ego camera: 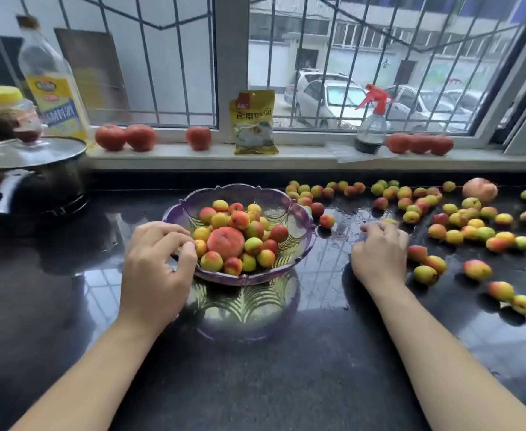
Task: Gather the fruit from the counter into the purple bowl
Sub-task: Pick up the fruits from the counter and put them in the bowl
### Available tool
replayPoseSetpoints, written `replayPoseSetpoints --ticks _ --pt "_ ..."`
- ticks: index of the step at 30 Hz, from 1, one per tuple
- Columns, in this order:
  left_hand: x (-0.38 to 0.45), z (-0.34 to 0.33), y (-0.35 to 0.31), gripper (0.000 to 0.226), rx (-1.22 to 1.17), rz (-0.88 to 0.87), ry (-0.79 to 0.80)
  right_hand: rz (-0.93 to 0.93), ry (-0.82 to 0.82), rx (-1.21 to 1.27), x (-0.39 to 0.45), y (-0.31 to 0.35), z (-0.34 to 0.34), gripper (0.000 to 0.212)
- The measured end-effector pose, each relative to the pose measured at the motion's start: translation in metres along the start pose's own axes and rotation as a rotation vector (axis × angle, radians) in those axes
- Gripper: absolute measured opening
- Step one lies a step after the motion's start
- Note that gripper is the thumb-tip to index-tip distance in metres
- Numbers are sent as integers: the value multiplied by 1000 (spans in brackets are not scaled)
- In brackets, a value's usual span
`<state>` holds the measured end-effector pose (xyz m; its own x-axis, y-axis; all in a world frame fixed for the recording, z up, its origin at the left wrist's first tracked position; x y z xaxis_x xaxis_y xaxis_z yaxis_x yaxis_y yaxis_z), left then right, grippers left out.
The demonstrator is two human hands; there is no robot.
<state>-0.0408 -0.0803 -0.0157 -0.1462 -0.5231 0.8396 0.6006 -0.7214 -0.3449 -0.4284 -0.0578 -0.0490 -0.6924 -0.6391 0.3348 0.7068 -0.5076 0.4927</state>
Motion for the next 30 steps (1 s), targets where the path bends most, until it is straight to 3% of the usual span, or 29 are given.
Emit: replayPoseSetpoints --ticks 3,7,12,16,19,23,27,30 --pt "1 -2 12 27 -125 148 28 -51 67 -46 1 -4 -7 39" --pt "2 9 13 24 -124 179 -65 -38 54 -88 1 -3 -7 32" --pt "3 32 -14 24 -179 -19 -194 86 -68 128 -2 10 5 26" --pt "5 16 -21 26 -114 -114 -81 233 -150 467 -18 43 51 26" --pt "4 -7 -3 32 -115 -30 93 395 113 527 -41 93 66 22" --pt "0 -14 8 34 -170 66 132 674 546 347 -92 168 41 22" --pt "-3 -9 15 24 -263 127 98 873 635 186 -122 219 10 22" --pt "-3 -7 16 16 -302 153 73 865 635 170 -126 232 -3 20"
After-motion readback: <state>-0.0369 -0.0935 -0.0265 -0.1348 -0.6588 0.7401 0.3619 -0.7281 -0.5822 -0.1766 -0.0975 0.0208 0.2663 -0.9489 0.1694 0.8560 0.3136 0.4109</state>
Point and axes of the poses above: each hand's wrist, its own x-axis towards the middle knuckle, its own z-axis out of the back of the hand, y = z × x, the point moved 7 cm from there along x, towards the middle knuckle, and after that the axes turned 9 degrees about -z, right-handed, at the moved point
